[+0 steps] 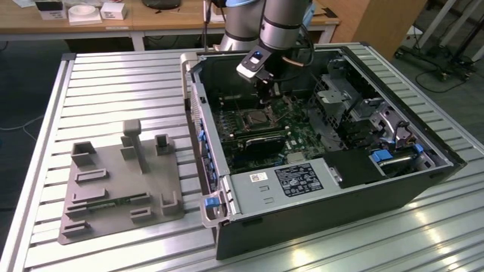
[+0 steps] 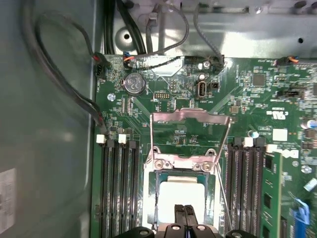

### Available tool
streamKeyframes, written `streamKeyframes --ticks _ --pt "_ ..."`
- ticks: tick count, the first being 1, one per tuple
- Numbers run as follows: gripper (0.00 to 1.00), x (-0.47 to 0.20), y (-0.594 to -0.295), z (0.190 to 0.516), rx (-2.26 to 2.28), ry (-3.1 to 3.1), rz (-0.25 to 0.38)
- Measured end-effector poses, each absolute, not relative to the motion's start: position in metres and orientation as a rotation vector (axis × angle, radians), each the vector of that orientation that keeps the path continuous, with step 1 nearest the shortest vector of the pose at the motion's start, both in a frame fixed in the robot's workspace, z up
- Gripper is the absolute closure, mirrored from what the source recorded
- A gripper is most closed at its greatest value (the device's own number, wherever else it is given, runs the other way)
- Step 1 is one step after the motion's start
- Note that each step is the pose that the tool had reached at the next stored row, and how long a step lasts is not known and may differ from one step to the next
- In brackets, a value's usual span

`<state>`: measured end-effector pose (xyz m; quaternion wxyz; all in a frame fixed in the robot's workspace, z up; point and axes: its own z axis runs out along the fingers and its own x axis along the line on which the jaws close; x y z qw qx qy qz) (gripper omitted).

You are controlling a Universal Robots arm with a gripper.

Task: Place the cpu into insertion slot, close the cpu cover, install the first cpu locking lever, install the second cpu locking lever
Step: 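Close the cpu cover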

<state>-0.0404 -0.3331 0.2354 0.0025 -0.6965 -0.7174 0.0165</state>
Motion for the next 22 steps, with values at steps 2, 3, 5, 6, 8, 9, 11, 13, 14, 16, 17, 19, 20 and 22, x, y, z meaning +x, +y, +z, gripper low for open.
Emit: streamKeyframes --ticks 2,3,5,6,8,9,11,13,14,16,17,19,20,22 --pt "0.9 -0.04 -0.333 0.242 -2.187 -2.25 0.054" --pt "0.9 -0.04 -0.333 0.245 -2.188 -2.251 0.057" --pt "0.9 -0.04 -0.333 0.25 -2.189 -2.252 0.06" --pt "0.9 -0.04 -0.333 0.252 -2.189 -2.253 0.06" --pt "0.9 -0.04 -0.333 0.254 -2.19 -2.252 0.06" --pt "0.9 -0.04 -0.333 0.254 -2.19 -2.253 0.06" --pt "0.9 -0.04 -0.333 0.254 -2.19 -2.253 0.06" --pt "0.9 -0.04 -0.333 0.254 -2.19 -2.253 0.06" --pt "0.9 -0.04 -0.333 0.254 -2.19 -2.253 0.06" --pt "0.9 -0.04 -0.333 0.254 -2.19 -2.253 0.061" --pt "0.9 -0.039 -0.333 0.254 -2.19 -2.253 0.061" --pt "0.9 -0.034 -0.333 0.254 -2.19 -2.252 0.061" --pt "0.9 -0.031 -0.333 0.254 -2.19 -2.252 0.061" --pt "0.9 -0.024 -0.333 0.254 -2.19 -2.253 0.06"
